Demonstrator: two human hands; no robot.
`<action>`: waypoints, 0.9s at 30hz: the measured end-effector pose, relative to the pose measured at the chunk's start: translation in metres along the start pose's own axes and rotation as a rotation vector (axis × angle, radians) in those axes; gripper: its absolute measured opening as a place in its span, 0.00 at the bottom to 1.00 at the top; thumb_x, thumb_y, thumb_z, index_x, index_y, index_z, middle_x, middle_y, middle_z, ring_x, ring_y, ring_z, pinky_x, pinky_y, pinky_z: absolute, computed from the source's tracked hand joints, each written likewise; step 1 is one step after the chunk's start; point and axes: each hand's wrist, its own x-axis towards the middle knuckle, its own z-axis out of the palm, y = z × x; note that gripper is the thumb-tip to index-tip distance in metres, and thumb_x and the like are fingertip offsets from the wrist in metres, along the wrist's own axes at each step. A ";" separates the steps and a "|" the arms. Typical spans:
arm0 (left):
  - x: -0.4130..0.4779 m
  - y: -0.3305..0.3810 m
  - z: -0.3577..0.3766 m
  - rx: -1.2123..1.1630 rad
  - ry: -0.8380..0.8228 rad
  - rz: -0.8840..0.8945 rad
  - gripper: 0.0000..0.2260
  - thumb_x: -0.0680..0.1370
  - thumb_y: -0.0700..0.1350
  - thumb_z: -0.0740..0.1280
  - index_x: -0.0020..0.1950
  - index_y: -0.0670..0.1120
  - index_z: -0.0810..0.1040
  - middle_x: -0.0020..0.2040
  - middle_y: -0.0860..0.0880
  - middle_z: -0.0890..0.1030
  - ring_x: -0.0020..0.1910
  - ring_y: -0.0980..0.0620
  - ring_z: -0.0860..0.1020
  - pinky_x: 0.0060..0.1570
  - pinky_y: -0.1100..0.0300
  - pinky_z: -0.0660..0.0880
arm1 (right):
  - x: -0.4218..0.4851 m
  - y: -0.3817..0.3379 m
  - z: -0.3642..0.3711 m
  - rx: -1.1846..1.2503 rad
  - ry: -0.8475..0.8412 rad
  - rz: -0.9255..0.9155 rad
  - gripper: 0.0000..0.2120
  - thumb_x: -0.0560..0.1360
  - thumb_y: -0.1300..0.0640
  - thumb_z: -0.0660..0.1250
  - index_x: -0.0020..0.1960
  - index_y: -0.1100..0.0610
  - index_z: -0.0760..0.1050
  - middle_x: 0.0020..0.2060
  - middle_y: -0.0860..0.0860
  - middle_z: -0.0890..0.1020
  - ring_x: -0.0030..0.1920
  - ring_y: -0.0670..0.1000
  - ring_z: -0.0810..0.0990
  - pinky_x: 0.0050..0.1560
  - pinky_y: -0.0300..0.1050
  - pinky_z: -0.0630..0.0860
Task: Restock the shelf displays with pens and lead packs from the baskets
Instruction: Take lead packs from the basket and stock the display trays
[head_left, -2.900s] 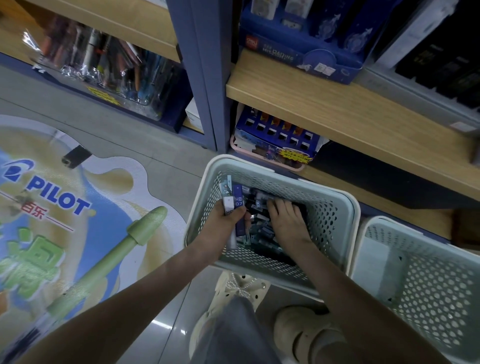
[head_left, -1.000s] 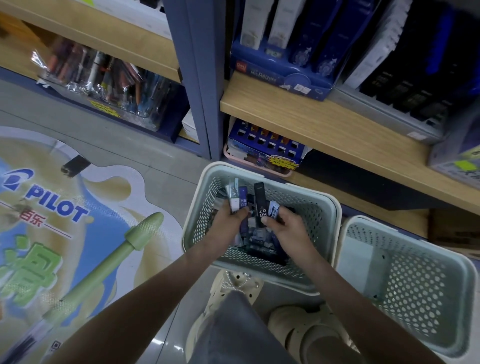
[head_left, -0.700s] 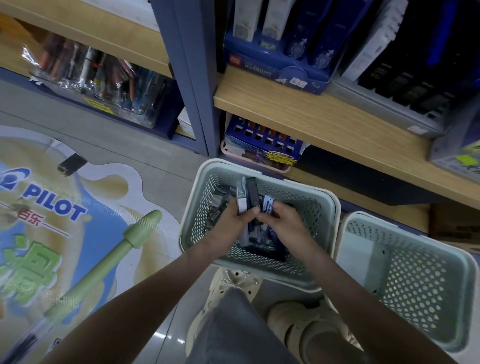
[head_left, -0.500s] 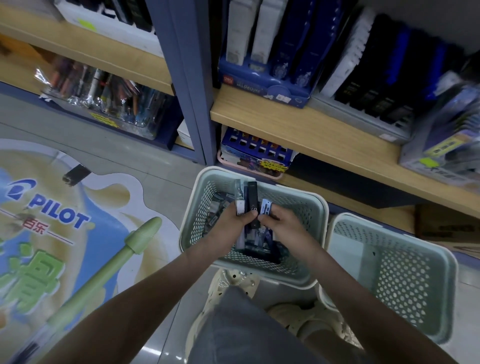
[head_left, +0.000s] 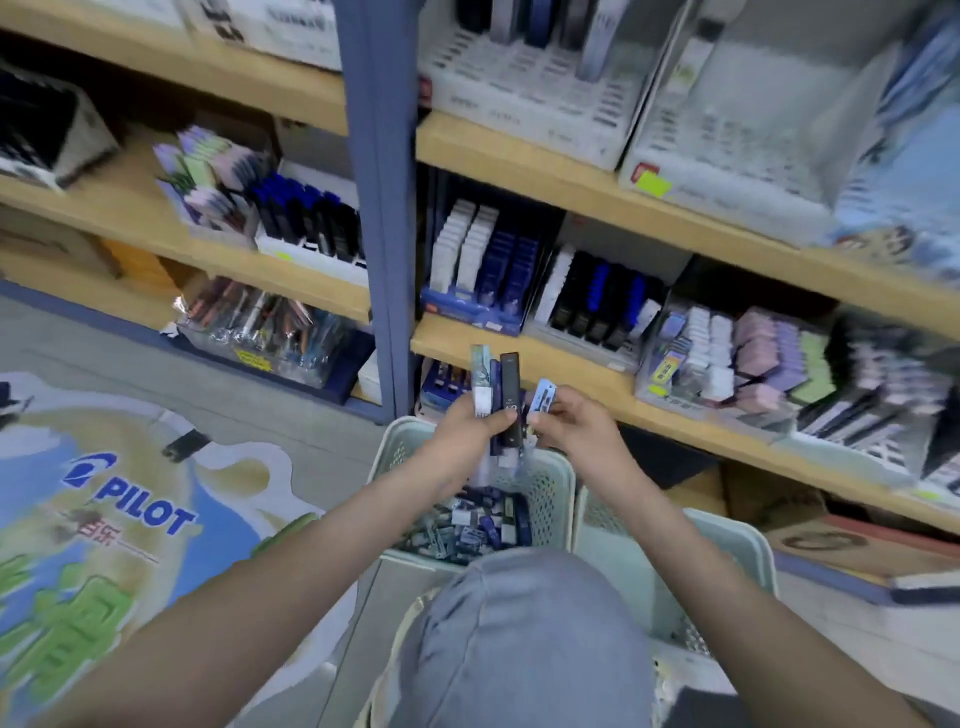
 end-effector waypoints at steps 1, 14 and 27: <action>-0.007 0.011 0.005 0.013 -0.018 0.025 0.10 0.80 0.39 0.65 0.61 0.45 0.75 0.55 0.50 0.81 0.52 0.55 0.79 0.38 0.72 0.72 | -0.005 -0.010 -0.007 0.003 0.011 -0.019 0.06 0.76 0.64 0.66 0.53 0.60 0.78 0.48 0.58 0.82 0.48 0.52 0.81 0.49 0.42 0.79; -0.076 0.152 0.090 0.118 -0.227 0.374 0.11 0.80 0.38 0.64 0.62 0.46 0.78 0.53 0.52 0.83 0.48 0.60 0.81 0.44 0.70 0.76 | -0.073 -0.135 -0.106 0.181 0.242 -0.381 0.04 0.77 0.63 0.66 0.51 0.57 0.76 0.39 0.48 0.83 0.37 0.41 0.80 0.38 0.33 0.73; -0.072 0.233 0.171 0.107 -0.141 0.484 0.11 0.79 0.40 0.67 0.61 0.41 0.76 0.55 0.45 0.82 0.54 0.50 0.80 0.53 0.58 0.76 | -0.084 -0.173 -0.229 0.247 0.597 -0.537 0.12 0.78 0.60 0.65 0.60 0.61 0.72 0.43 0.51 0.82 0.41 0.47 0.80 0.50 0.45 0.75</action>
